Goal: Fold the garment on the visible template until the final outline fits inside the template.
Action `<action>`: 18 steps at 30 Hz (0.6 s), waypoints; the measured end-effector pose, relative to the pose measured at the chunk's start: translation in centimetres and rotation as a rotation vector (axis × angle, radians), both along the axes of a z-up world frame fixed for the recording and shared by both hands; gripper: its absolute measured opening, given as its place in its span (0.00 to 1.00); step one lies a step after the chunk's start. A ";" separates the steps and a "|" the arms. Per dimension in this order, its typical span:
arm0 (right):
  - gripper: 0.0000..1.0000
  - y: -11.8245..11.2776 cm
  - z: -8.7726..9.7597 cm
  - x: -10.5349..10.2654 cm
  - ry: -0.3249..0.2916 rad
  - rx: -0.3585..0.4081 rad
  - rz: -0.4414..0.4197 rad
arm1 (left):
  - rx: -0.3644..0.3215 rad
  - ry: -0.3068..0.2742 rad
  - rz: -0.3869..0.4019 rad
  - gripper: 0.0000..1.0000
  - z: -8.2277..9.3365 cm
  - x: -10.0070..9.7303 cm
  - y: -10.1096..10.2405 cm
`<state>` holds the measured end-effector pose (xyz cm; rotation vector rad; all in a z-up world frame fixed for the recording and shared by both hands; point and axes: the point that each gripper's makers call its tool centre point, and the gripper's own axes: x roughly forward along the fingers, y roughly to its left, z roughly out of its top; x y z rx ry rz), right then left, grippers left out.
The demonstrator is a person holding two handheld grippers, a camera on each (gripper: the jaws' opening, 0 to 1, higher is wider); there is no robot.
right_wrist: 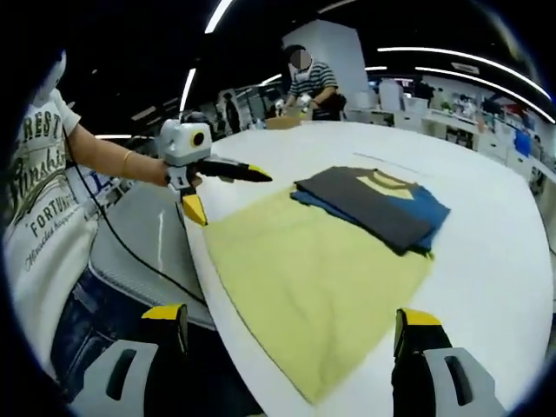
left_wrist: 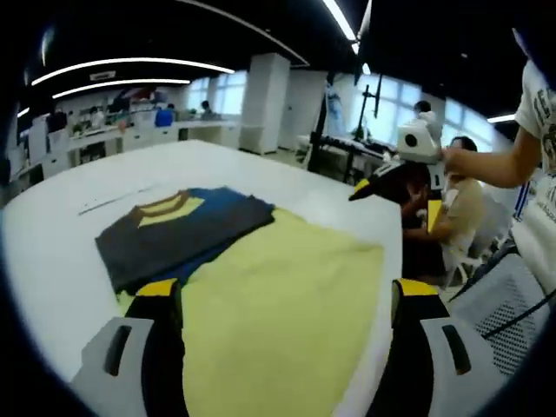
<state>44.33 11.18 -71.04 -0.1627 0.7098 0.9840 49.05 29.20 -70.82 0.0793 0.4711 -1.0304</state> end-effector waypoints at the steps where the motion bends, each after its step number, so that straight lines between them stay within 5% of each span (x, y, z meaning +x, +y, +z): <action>1: 0.96 -0.1 -0.1 0.0 -0.002 -0.006 0.003 | 0.017 -0.001 -0.009 0.95 -0.2 -0.5 0.4; 18: 0.68 -1.4 -2.9 -1.9 -0.017 -0.201 0.141 | 0.189 0.026 -0.062 0.66 -2.9 -4.8 4.7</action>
